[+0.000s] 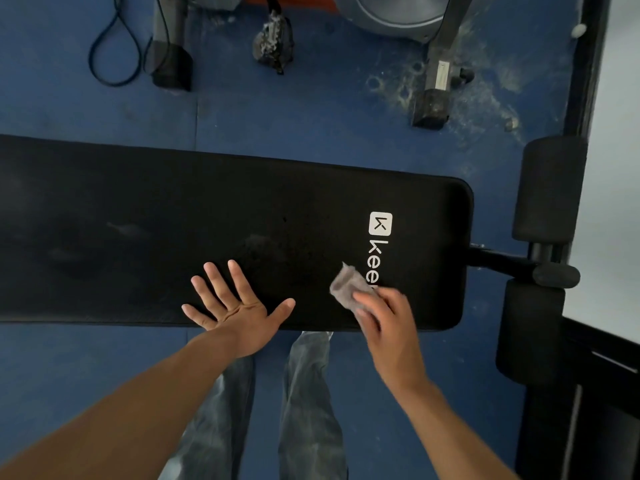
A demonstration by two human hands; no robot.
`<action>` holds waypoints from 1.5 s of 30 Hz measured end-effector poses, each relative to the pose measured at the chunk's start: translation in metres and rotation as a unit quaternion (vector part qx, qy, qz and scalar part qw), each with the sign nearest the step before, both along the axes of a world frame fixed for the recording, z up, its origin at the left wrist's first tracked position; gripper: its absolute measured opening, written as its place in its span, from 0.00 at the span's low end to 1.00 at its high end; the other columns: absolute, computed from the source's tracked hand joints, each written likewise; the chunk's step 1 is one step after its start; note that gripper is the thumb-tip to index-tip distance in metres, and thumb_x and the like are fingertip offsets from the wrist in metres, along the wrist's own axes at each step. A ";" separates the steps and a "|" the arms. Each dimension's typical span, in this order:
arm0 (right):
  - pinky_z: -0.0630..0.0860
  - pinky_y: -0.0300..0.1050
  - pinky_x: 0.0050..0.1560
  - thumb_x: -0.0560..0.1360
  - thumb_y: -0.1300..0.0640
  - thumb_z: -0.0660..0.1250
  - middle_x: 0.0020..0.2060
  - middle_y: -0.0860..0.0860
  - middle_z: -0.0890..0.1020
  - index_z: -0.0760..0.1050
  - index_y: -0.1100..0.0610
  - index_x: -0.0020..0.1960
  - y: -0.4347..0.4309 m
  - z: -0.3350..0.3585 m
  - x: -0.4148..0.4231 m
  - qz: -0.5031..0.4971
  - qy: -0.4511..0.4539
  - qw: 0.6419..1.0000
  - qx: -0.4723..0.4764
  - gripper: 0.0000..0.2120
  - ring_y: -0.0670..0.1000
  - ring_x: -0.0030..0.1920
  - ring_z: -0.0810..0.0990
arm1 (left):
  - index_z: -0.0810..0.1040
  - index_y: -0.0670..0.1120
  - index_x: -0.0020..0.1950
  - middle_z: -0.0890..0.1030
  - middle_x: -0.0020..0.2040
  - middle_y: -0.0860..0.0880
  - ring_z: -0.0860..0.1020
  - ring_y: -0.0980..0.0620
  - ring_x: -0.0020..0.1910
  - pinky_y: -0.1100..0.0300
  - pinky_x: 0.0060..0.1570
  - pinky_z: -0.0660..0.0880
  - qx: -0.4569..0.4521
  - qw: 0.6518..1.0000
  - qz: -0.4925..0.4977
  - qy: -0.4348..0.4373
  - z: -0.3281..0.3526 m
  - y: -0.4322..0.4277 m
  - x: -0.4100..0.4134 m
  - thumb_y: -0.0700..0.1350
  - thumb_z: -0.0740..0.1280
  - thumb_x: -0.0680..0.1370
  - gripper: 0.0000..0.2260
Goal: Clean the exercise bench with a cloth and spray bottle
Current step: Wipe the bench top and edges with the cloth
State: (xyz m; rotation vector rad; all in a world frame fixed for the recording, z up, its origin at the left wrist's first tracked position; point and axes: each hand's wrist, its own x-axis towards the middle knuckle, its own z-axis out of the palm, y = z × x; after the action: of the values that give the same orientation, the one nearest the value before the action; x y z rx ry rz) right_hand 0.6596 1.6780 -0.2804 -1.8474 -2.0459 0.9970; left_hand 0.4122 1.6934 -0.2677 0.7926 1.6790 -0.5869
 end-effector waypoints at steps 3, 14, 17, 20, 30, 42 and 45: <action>0.70 0.29 0.60 0.81 0.55 0.67 0.55 0.47 0.74 0.80 0.57 0.63 -0.025 0.001 0.022 -0.183 -0.021 0.983 0.006 0.13 0.51 0.54 0.78 | 0.08 0.53 0.57 0.07 0.54 0.46 0.12 0.39 0.59 0.30 0.67 0.26 0.002 1.000 0.000 -0.003 -0.002 -0.001 -0.002 0.80 0.49 0.71 0.52; 0.79 0.43 0.52 0.79 0.61 0.69 0.55 0.46 0.74 0.79 0.54 0.63 -0.049 0.006 -0.087 -0.087 0.048 0.995 -0.017 0.13 0.49 0.53 0.77 | 0.08 0.52 0.58 0.07 0.57 0.47 0.10 0.41 0.58 0.30 0.65 0.25 0.082 0.997 0.007 0.009 -0.010 -0.014 -0.003 0.77 0.51 0.73 0.52; 0.75 0.42 0.53 0.77 0.64 0.70 0.52 0.53 0.77 0.80 0.58 0.61 -0.007 0.003 -0.070 -0.030 0.033 0.999 0.017 0.13 0.52 0.51 0.77 | 0.12 0.51 0.65 0.09 0.62 0.46 0.12 0.41 0.62 0.31 0.65 0.25 0.135 0.991 0.020 0.013 -0.013 -0.023 0.000 0.76 0.51 0.74 0.51; 0.70 0.36 0.55 0.76 0.66 0.69 0.51 0.59 0.78 0.81 0.61 0.59 0.076 -0.007 -0.041 -0.114 -0.046 0.989 0.085 0.12 0.58 0.51 0.78 | 0.18 0.48 0.73 0.14 0.68 0.44 0.16 0.39 0.69 0.32 0.65 0.25 0.191 0.981 0.019 0.031 -0.018 -0.033 0.002 0.75 0.51 0.75 0.51; 0.70 0.38 0.58 0.77 0.64 0.67 0.55 0.57 0.78 0.80 0.60 0.59 0.109 -0.014 -0.085 -0.077 -0.028 0.991 0.106 0.11 0.52 0.54 0.77 | 0.49 0.45 0.83 0.45 0.82 0.41 0.44 0.41 0.82 0.36 0.76 0.46 0.385 0.919 0.022 0.077 -0.017 -0.083 -0.034 0.59 0.64 0.79 0.40; 0.70 0.40 0.61 0.76 0.66 0.69 0.54 0.64 0.78 0.80 0.63 0.60 0.031 -0.002 -0.046 -0.242 -0.089 0.965 0.055 0.13 0.59 0.55 0.78 | 0.50 0.44 0.81 0.47 0.81 0.40 0.43 0.38 0.81 0.34 0.77 0.43 0.377 0.908 0.032 0.180 -0.020 -0.098 -0.146 0.65 0.69 0.74 0.47; 0.69 0.37 0.63 0.78 0.59 0.67 0.61 0.59 0.78 0.79 0.58 0.62 0.087 -0.005 -0.046 -0.362 -0.063 0.927 0.073 0.14 0.57 0.62 0.79 | 0.47 0.45 0.82 0.44 0.82 0.39 0.40 0.37 0.81 0.32 0.76 0.41 0.362 0.916 0.029 0.172 -0.026 -0.096 -0.157 0.69 0.67 0.73 0.49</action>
State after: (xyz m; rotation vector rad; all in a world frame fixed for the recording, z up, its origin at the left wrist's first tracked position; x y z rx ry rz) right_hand 0.6140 1.7653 -0.2855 -2.3387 -1.2380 0.5125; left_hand 0.2554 1.5978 -0.2939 1.2021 2.2815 -0.0319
